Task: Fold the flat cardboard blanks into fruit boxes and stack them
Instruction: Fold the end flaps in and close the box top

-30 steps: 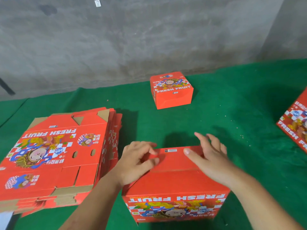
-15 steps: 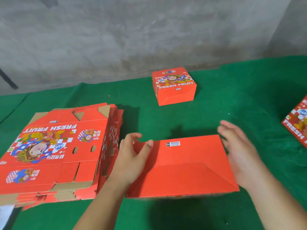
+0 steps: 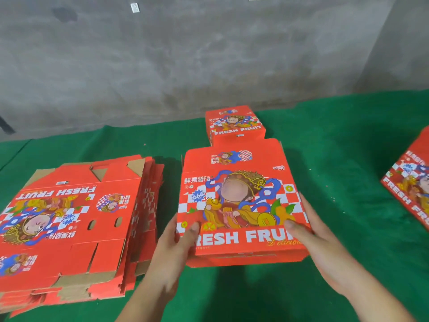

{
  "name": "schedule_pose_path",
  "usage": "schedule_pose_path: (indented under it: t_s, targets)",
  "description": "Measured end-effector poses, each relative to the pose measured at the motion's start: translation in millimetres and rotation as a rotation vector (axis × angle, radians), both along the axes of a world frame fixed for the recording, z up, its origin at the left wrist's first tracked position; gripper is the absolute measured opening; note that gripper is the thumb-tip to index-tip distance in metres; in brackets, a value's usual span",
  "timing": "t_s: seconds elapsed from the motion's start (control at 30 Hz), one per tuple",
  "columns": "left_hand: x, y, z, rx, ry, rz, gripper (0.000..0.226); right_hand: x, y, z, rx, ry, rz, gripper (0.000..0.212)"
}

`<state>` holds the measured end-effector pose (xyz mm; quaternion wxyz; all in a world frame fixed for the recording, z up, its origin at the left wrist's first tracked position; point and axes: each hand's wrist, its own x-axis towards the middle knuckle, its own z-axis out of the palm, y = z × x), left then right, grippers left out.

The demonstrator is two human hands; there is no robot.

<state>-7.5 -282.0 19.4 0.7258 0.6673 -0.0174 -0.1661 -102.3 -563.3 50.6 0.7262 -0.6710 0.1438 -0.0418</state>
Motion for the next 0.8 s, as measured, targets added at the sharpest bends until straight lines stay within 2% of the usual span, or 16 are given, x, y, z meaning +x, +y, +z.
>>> schedule_pose_path:
  t_s: [0.2, 0.33, 0.47, 0.63, 0.8]
  targets:
    - [-9.7, -2.0, -19.1, 0.056, -0.127, -0.009, 0.058, -0.7, -11.5, -27.8, -0.216, 0.061, 0.016, 0.068]
    - [-1.5, 5.4, -26.8, 0.173, -0.267, 0.048, 0.062, 0.7, -12.9, -44.9, -0.245, 0.022, -0.175, 0.057]
    - [8.4, 0.0, -21.8, 0.212, -0.210, -0.020, 0.065, 8.5, -6.3, -48.5, -0.163, 0.037, -0.143, 0.049]
    - [11.3, -11.4, -19.3, 0.154, -0.125, -0.030, 0.058, 12.9, -4.7, -50.0, -0.209, 0.052, -0.132, 0.048]
    - [6.8, -18.2, -12.2, 0.087, -0.139, 0.003, 0.067, 15.3, -7.7, -52.6, -0.277, 0.057, -0.147, 0.048]
